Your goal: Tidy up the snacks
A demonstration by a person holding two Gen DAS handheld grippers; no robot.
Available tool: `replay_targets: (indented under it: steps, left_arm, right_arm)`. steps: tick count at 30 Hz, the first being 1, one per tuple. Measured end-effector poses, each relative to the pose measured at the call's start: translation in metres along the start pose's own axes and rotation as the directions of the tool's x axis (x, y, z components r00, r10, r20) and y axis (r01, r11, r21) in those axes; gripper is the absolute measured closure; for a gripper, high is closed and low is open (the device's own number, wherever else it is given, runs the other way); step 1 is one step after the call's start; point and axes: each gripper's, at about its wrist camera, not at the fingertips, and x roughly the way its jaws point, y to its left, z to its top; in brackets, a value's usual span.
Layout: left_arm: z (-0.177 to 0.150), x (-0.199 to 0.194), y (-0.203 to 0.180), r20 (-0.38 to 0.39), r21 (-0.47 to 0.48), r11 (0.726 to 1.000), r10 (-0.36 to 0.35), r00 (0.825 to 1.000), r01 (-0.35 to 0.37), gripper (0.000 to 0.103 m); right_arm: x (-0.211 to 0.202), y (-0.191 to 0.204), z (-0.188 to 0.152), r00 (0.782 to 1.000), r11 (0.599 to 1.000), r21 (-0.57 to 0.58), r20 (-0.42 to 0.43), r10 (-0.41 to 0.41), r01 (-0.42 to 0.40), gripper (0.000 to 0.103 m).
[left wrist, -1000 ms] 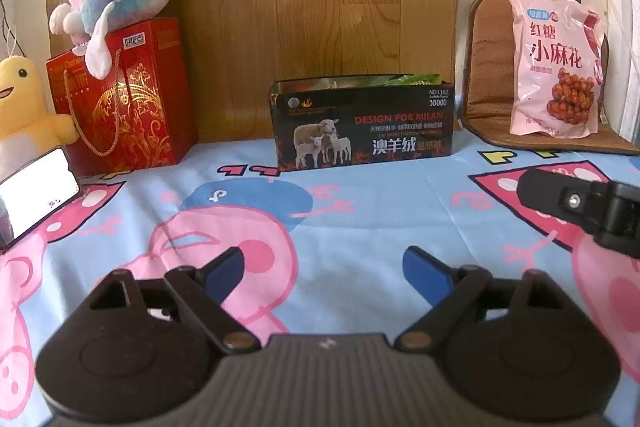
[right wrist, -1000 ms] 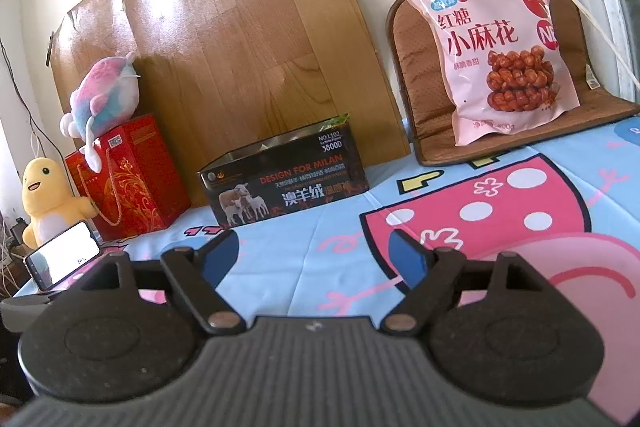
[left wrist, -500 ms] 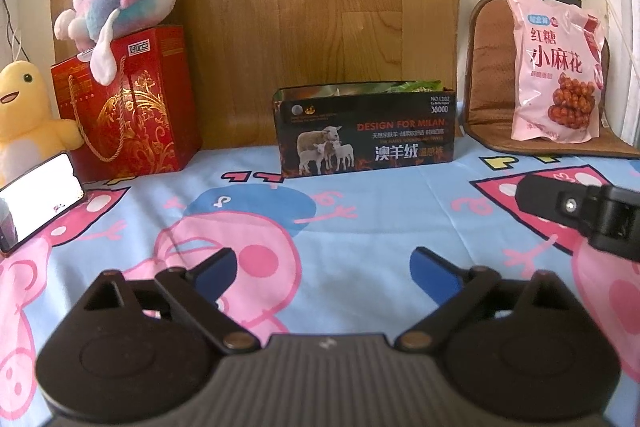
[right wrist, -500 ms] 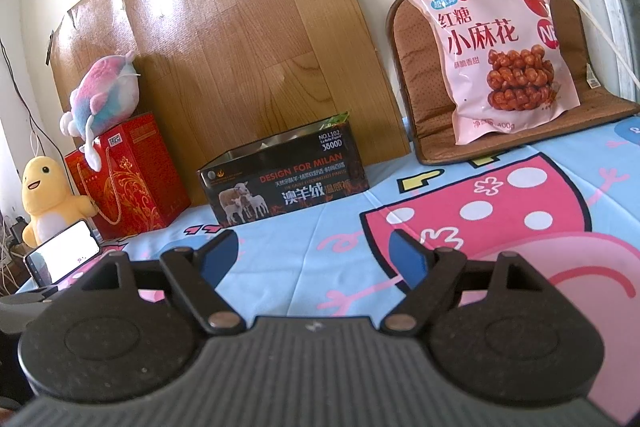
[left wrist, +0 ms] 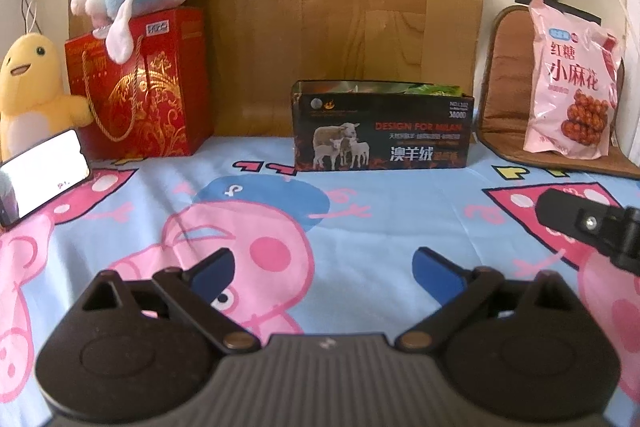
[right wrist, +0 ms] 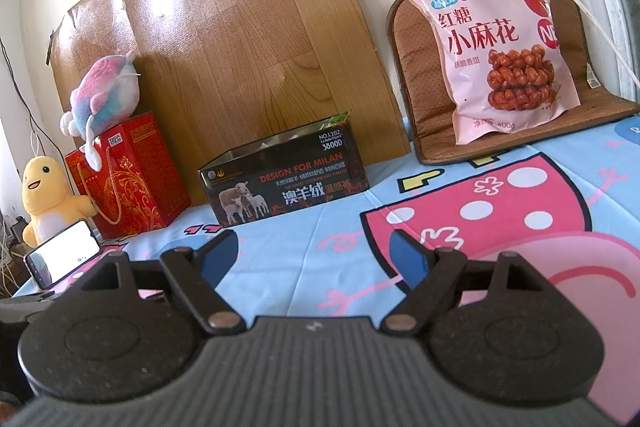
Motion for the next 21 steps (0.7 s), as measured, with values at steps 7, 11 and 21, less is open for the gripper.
replay_targets:
  steps: [7,11,21]
  left_arm:
    - [0.0,0.0,0.0024,0.0,-0.014,1.0,-0.006,1.0,0.006,0.003]
    - [0.0005,0.0003,0.0027,-0.001,-0.016,1.0,-0.008,1.0,0.008,0.002]
    - [0.0005,0.0006,0.0027,-0.006,-0.016,1.0,-0.012,1.0,0.011,0.002]
  right_arm:
    - [-0.0002,0.0002,-0.0001,1.0,1.0,0.0,0.0,-0.001,0.001,0.018]
    - [-0.0002,0.0002,0.0,1.0,1.0,0.0,0.0,-0.001,0.001,0.018]
    - [-0.0004,0.0009,0.0,1.0,1.0,0.001,0.0,-0.003,0.003,0.018]
